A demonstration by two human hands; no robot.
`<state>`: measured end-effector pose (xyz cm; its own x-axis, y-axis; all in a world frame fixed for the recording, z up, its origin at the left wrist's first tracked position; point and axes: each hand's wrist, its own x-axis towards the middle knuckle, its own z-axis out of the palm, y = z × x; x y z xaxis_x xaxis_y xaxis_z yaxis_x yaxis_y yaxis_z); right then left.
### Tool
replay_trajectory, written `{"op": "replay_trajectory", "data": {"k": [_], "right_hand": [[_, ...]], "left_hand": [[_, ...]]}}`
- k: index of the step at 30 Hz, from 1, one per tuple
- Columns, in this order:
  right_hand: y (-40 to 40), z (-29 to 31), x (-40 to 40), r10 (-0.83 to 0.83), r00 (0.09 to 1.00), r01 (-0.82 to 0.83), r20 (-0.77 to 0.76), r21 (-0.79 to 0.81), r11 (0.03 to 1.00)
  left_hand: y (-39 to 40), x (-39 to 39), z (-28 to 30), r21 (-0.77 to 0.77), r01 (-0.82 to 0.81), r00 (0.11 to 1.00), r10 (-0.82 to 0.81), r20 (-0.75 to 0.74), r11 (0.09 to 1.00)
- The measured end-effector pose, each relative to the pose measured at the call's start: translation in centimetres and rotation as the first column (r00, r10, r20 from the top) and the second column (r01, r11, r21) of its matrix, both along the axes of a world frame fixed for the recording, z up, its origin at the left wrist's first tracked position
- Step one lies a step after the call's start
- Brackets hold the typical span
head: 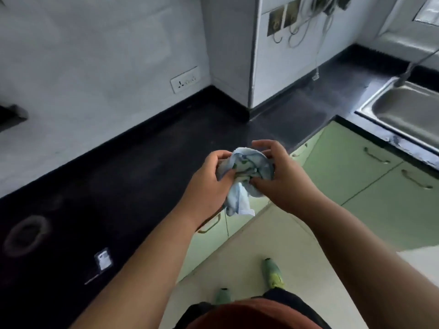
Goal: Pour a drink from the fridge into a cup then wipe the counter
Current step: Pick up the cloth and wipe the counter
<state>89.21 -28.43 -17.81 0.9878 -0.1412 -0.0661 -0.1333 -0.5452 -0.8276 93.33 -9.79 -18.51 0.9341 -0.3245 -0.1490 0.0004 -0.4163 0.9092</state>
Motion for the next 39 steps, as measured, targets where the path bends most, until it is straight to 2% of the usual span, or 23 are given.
{"op": "replay_trajectory", "data": {"k": [3, 6, 9, 12, 17, 20, 25, 31, 35, 39], "right_hand": [[0.5, 0.7, 4.0, 0.162, 0.987, -0.162, 0.001, 0.003, 0.987], [0.5, 0.2, 7.3, 0.259, 0.965, -0.259, 0.030, -0.013, 0.966], [0.0, -0.5, 10.2, 0.293, 0.955, -0.285, 0.034, -0.147, 0.947], [-0.8, -0.7, 12.1, 0.331, 0.943, -0.318, 0.013, -0.249, 0.915], [-1.0, -0.4, 14.2, 0.299, 0.953, -0.292, -0.043, -0.387, 0.875], [-0.7, 0.0, 15.0, 0.300, 0.951, -0.306, -0.071, -0.332, 0.892], [0.2, 1.2, 16.2, 0.327, 0.939, -0.342, -0.104, -0.224, 0.912], [0.6, 2.9, 17.9, 0.418, 0.894, -0.448, -0.161, -0.285, 0.847], [1.1, 2.7, 19.3, 0.319, 0.947, -0.308, -0.027, -0.347, 0.886], [2.0, 2.7, 19.7, 0.169, 0.981, -0.121, 0.097, -0.379, 0.918]], "left_hand": [[1.9, 1.2, -0.3, 0.099, -0.199, 0.980, 0.195, 0.052, 0.975], [3.1, 1.6, -0.2, 0.183, -0.383, 0.924, 0.370, 0.100, 0.905], [3.7, 1.7, -0.2, 0.273, -0.517, 0.856, 0.486, 0.179, 0.811], [3.8, 1.8, -0.1, 0.331, -0.596, 0.803, 0.535, 0.263, 0.731], [4.4, 2.4, 0.5, 0.439, -0.655, 0.755, 0.519, 0.400, 0.615], [5.3, 3.1, 1.0, 0.505, -0.664, 0.747, 0.506, 0.431, 0.551], [8.1, 4.6, 1.3, 0.388, -0.646, 0.763, 0.533, 0.366, 0.658], [12.2, 7.7, 0.1, 0.331, -0.634, 0.766, 0.507, 0.395, 0.699], [14.9, 9.5, -0.3, 0.420, -0.613, 0.785, 0.456, 0.420, 0.669], [16.7, 10.1, 0.1, 0.610, -0.617, 0.787, 0.398, 0.472, 0.497]]}}
